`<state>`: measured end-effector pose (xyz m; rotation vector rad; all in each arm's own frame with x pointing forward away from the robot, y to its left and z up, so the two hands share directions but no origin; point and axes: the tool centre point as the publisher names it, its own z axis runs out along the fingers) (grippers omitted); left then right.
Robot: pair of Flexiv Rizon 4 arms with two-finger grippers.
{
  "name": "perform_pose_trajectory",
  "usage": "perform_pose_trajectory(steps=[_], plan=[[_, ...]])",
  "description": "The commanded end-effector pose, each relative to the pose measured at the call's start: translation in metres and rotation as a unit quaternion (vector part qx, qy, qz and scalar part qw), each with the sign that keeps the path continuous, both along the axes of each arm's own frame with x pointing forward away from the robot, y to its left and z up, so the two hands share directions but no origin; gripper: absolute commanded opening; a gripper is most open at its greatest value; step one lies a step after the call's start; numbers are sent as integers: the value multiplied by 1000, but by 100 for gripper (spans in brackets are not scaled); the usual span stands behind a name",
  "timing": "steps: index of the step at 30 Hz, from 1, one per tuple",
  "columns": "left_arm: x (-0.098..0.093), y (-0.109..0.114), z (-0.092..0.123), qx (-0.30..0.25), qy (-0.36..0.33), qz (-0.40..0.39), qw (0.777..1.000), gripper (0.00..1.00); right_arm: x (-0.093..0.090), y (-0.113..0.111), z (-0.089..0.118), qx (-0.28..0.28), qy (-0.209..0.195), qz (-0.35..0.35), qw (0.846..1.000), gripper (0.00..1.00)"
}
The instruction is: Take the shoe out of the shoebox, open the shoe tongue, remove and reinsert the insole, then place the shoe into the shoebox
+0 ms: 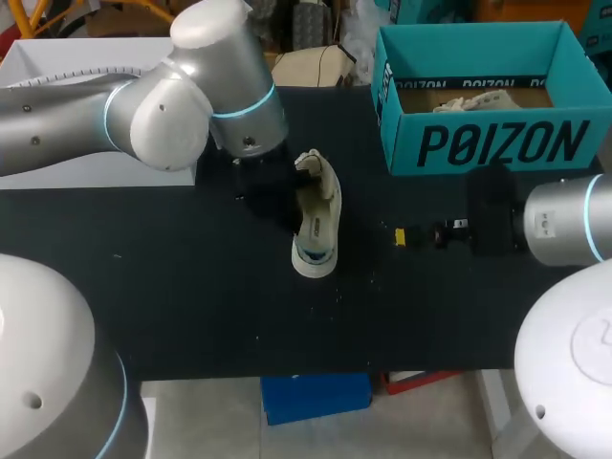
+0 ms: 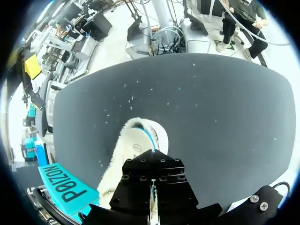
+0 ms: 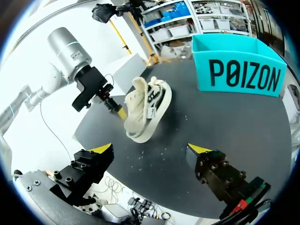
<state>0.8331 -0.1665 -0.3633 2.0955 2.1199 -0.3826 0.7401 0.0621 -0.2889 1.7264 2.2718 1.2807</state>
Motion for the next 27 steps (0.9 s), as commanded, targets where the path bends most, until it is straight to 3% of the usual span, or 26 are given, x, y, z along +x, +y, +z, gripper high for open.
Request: perform_pose_trajectory(steps=[1, 27], plan=[[0, -5, -3, 14, 3, -3, 1000, 0, 1, -1, 0, 1, 4, 2, 1000, 100], [-4, -22, -34, 41, 40, -28, 998, 0, 1, -1, 0, 1, 4, 2, 1000, 100]])
